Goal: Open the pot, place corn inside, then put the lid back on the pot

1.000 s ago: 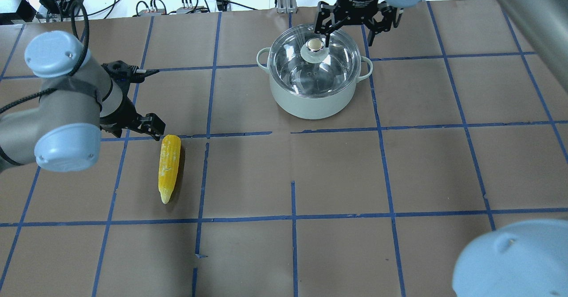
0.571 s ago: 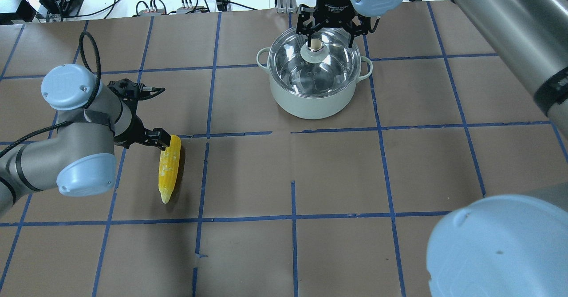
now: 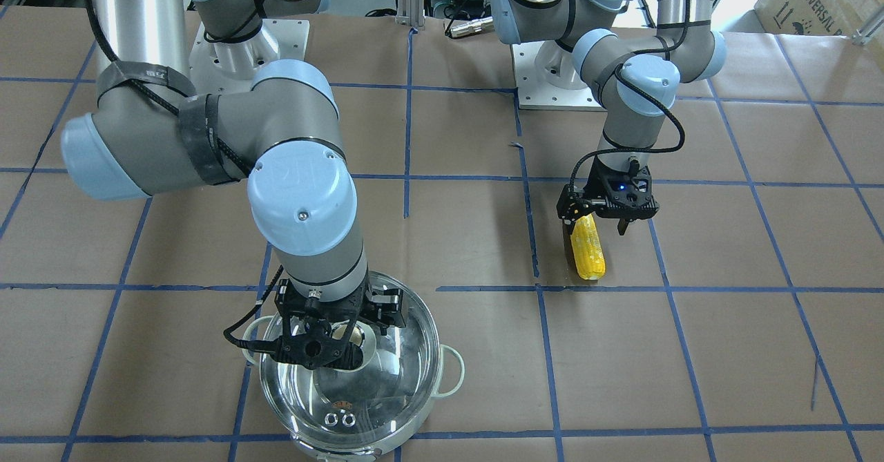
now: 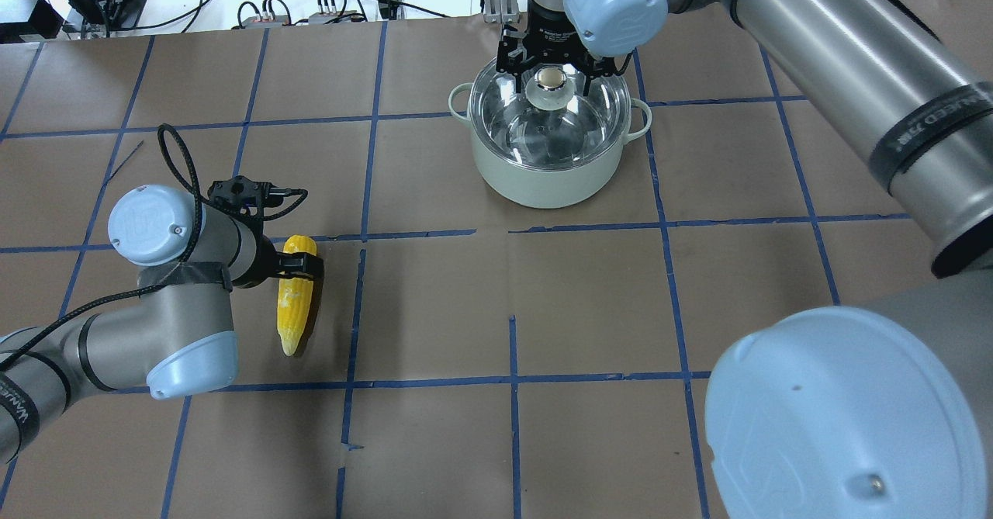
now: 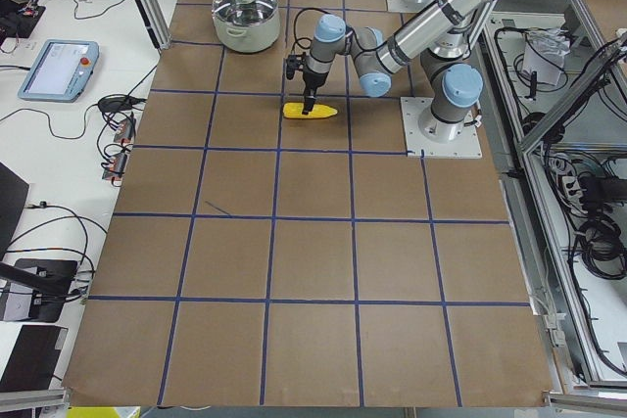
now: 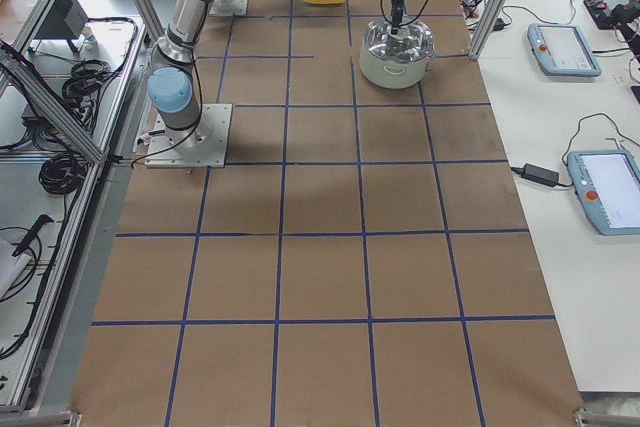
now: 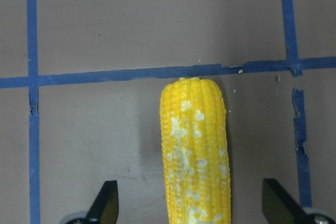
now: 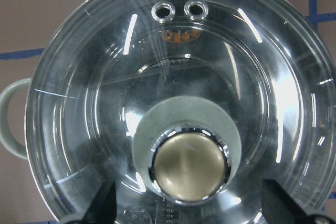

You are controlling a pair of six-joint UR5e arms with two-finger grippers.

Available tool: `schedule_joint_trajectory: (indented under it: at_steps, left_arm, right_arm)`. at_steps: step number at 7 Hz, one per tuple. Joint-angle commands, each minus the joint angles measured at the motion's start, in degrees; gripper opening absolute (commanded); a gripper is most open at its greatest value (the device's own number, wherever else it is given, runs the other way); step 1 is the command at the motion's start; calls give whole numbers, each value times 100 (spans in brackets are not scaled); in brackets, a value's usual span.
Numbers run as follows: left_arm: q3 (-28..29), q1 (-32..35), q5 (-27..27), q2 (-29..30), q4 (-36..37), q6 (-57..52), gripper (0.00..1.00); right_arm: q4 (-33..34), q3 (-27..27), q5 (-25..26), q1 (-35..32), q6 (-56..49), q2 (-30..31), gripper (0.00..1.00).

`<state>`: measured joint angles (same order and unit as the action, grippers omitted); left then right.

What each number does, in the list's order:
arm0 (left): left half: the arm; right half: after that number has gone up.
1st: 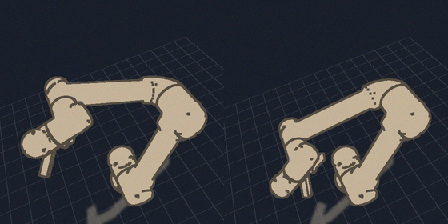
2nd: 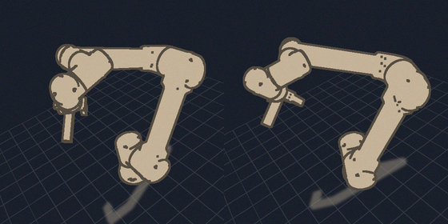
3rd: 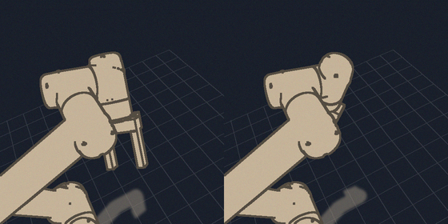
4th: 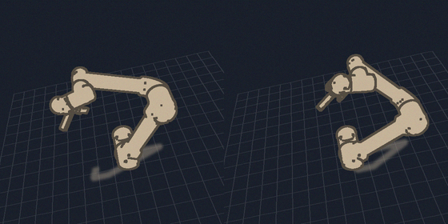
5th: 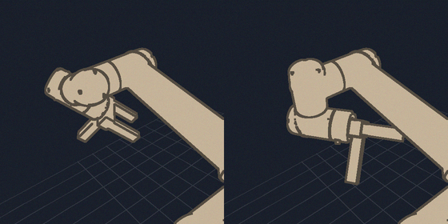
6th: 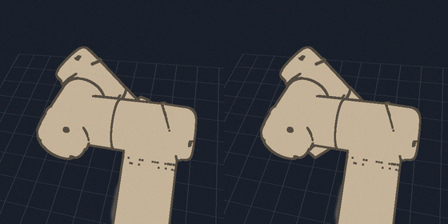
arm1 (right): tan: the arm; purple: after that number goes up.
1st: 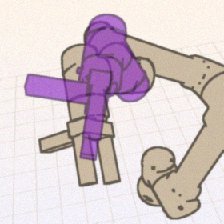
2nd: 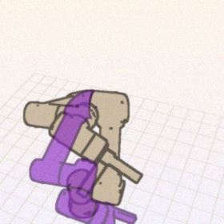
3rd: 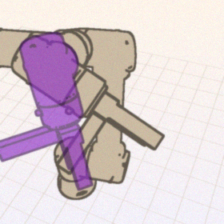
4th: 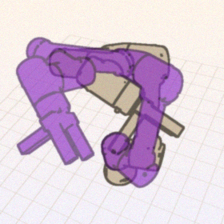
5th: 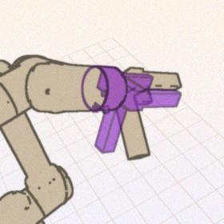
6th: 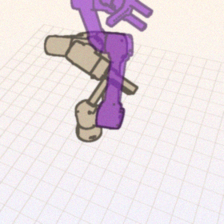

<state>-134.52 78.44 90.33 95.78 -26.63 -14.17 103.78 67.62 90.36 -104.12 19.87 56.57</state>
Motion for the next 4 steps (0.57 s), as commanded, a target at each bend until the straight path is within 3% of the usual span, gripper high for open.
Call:
schedule_joint_trajectory:
  at_steps: [1,2,3,4]
  left_arm:
    - [-30,-13,-7,204,149,2,97]
    - [-30,-13,2,335,149,45,97]
    - [-21,-13,2,458,210,46,96]
    - [-12,-13,2,555,254,55,72]
  right_arm:
    - [107,-4,289,-21,-18,-94,66]
    - [99,-12,237,-12,-10,-94,45]
    - [107,-47,210,-12,-10,-76,42]
    - [90,-143,219,-21,-10,-93,41]
